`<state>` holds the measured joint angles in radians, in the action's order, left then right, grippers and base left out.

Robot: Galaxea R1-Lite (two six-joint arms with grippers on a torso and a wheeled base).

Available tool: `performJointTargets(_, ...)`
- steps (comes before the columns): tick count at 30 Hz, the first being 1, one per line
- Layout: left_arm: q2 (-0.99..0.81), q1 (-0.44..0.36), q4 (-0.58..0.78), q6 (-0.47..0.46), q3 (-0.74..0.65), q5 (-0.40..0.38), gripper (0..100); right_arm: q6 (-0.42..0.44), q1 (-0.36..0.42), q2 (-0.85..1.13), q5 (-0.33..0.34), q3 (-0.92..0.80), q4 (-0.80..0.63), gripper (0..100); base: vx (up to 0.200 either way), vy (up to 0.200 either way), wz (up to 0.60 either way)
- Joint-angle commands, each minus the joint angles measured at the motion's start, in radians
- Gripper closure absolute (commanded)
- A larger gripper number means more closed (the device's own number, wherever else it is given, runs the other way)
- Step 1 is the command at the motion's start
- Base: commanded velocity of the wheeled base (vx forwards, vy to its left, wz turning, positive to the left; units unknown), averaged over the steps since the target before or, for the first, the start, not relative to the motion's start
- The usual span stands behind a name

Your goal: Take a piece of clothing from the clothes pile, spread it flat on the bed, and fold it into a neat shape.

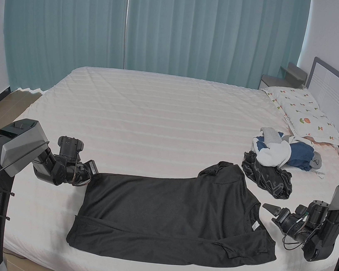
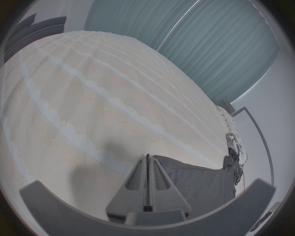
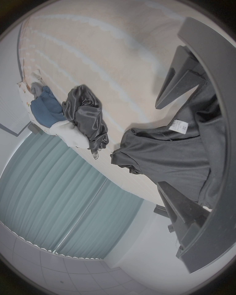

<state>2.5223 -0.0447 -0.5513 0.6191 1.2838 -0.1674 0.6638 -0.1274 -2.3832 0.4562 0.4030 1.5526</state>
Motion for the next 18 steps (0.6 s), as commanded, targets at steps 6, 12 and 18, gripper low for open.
performJointTargets(6, -0.013, 0.0, -0.029, 0.014, -0.034, -0.001, 100, -0.007, 0.114, 0.038, -0.113, 0.169, -0.097, 0, 0.0, 0.0, 0.0)
performJointTargets(12, -0.017, 0.0, -0.056, 0.068, -0.035, -0.001, 100, -0.036, 0.16, 0.064, -0.119, 0.324, -0.302, 0, 0.0, 0.0, 0.0)
performJointTargets(18, -0.022, 0.0, -0.058, 0.088, -0.037, -0.001, 100, -0.176, 0.18, -0.001, -0.169, 0.536, -0.482, 0, 0.0, 0.0, 0.0)
